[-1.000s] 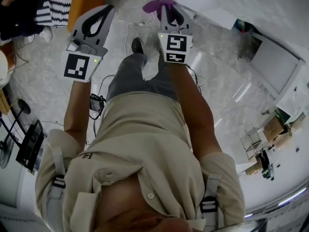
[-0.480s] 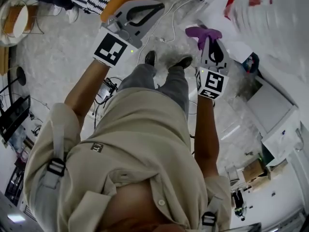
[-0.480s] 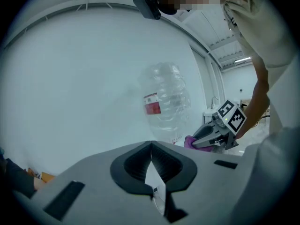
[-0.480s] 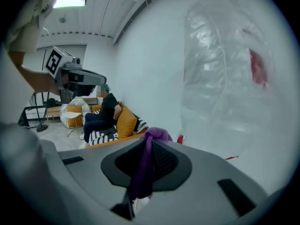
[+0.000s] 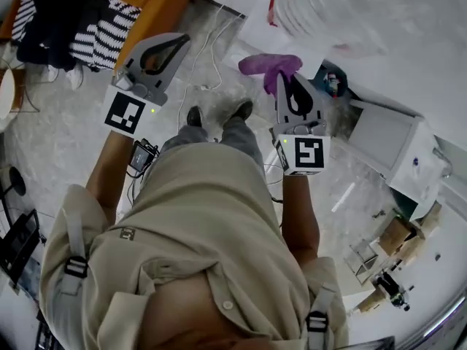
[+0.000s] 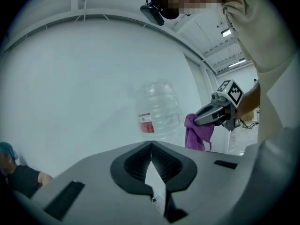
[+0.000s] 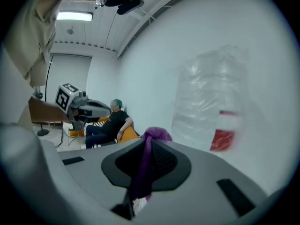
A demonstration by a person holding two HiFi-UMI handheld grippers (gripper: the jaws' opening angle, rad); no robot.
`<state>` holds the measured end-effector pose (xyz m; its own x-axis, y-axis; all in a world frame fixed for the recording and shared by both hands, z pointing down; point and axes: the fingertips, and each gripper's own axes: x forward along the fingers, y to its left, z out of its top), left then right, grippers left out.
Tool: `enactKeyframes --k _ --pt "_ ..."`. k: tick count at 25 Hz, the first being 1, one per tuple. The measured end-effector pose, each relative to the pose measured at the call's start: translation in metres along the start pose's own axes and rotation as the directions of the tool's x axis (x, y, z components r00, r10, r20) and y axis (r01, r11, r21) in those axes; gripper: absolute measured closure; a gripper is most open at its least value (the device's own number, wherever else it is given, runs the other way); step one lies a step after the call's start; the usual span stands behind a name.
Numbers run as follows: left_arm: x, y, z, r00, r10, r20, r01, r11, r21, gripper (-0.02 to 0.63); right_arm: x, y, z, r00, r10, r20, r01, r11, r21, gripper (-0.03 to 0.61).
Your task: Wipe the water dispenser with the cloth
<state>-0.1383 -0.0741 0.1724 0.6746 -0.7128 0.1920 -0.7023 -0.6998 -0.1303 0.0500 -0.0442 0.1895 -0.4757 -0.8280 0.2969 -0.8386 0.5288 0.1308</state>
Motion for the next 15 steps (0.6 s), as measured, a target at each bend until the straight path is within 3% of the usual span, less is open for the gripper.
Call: enactKeyframes --k 6,15 --pt "-0.014 -0.032 0.025 0.999 -0.035 0.007 0.034 0.998 0.046 0.597 -0.064 -0.018 0.047 0.996 -0.06 0.069 0.059 0.998 0.015 0.531" --pt "-0.035 -0.07 0.05 0.995 -0.097 0.04 0.093 0.992 0.083 0.597 -0.134 -0.018 0.077 0.98 -0.145 0.138 0.139 0.989 0.05 0.531"
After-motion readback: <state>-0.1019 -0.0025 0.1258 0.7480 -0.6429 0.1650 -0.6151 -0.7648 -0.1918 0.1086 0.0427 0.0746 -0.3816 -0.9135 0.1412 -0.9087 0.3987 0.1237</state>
